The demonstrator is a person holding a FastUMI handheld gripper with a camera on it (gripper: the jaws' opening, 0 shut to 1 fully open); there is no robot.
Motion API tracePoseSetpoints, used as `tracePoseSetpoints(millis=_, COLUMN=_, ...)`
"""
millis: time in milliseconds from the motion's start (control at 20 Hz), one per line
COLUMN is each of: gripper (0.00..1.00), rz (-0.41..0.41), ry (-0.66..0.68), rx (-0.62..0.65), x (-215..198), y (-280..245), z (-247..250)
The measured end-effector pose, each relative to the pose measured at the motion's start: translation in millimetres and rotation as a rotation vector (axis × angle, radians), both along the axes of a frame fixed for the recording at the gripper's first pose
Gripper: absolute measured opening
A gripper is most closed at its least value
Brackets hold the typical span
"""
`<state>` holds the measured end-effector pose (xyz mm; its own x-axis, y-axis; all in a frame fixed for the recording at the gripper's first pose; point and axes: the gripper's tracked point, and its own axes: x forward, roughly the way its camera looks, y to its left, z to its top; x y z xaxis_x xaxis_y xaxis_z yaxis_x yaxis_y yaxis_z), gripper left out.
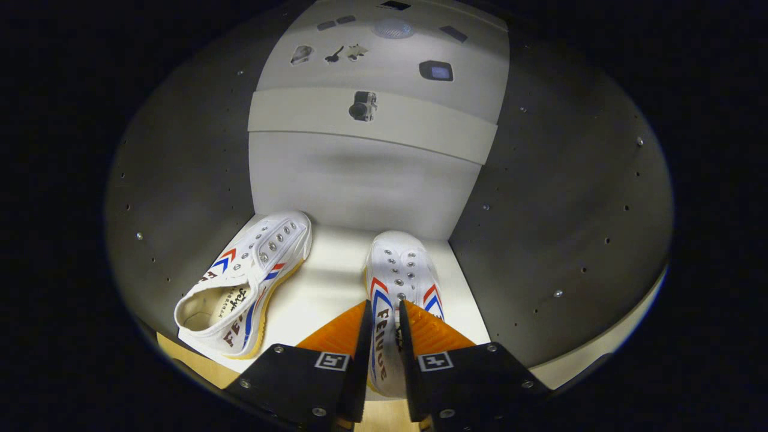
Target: Open the shoe cabinet door, grab the shoes and put them into the shoe cabinet, then close the shoe cabinet door.
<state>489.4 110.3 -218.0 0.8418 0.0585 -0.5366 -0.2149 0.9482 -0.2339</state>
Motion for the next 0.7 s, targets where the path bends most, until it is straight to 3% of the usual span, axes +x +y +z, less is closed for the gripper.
tracePoseSetpoints(millis=150, gripper=0.54, rz=0.03, ry=-0.007, rx=0.062, x=-25, y=3, z=19)
tracePoseSetpoints(millis=200, gripper=0.76, rz=0.026, ry=-0.024, rx=0.066, x=-34, y=0, z=28)
tracePoseSetpoints(millis=300, gripper=0.94, rz=0.026, ry=-0.07, rx=0.066, x=-53, y=-6, z=49)
tracePoseSetpoints(millis=700, gripper=0.95, rz=0.002, ry=-0.171, rx=0.1, x=-160, y=-30, z=126)
